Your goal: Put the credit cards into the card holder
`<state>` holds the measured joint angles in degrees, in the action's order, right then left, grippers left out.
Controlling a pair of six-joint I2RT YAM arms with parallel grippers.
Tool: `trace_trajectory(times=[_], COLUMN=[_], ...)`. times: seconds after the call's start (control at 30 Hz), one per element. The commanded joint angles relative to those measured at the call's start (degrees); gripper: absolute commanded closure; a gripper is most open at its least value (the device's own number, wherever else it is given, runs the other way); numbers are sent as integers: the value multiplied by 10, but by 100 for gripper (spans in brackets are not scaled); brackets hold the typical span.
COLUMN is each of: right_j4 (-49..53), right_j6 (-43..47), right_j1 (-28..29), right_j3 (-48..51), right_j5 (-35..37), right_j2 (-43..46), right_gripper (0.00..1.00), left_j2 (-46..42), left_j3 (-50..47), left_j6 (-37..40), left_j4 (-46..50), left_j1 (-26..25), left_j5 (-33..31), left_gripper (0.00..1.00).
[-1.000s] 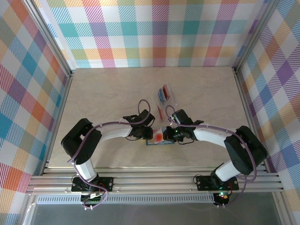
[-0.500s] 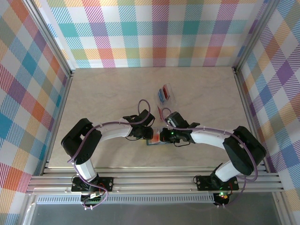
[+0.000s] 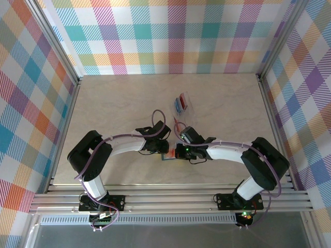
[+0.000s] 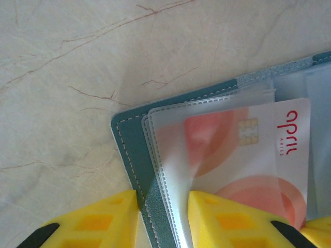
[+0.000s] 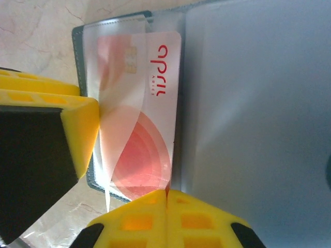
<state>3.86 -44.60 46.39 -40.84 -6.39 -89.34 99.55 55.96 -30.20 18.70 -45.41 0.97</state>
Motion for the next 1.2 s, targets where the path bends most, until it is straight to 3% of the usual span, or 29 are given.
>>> trace_trajectory(times=[0.0, 0.2, 0.47, 0.77, 1.0, 1.17], right_j4=[-37, 31, 57, 56, 69, 79], right_j6=[-4, 4, 31, 53, 74, 91], right_j1=[12, 12, 12, 12, 12, 12], right_j3=[-7, -12, -20, -34, -45, -54], right_j5=[8, 50, 30, 13, 5, -2], right_j2=[-4, 20, 31, 16, 9, 1], right_gripper=[100, 100, 100, 100, 100, 100], left_j2=[10, 2, -31, -95, -68, -35], left_j3=[-21, -21, -29, -33, -9, 6], left_j6=[-4, -3, -12, -25, -32, -33], left_j4=[32, 37, 9, 15, 26, 27], left_j1=[-20, -20, -3, 23, 33, 38], left_j5=[36, 34, 98, 112, 99, 96], left_gripper=[68, 67, 61, 58, 85, 89])
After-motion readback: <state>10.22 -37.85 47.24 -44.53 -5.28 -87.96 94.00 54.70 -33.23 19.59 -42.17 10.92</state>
